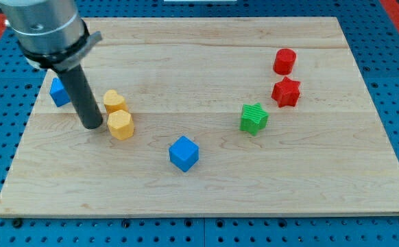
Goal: Separate the yellow blocks from each other
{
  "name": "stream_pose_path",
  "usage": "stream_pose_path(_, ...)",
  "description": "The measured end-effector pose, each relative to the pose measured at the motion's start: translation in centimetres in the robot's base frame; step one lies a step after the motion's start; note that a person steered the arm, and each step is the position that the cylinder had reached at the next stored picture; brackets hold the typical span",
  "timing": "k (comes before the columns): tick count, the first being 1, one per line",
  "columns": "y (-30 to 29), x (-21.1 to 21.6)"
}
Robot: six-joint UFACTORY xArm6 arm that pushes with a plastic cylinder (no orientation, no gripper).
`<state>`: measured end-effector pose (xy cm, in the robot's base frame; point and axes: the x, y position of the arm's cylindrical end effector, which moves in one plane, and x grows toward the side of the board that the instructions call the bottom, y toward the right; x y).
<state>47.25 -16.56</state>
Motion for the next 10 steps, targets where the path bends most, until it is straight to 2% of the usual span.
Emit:
stream_pose_path(2,3.8,5.0)
stream_pose_path(3,-4.1,3.6)
stream_pose_path(4,-4.5,-1.5)
stream_pose_path(5,-1.0,-6.2)
stream_pose_path(7,4.1,-7.8)
stream_pose_path(8,8.1,-6.9)
stream_pose_path(10,2.0,-3.7)
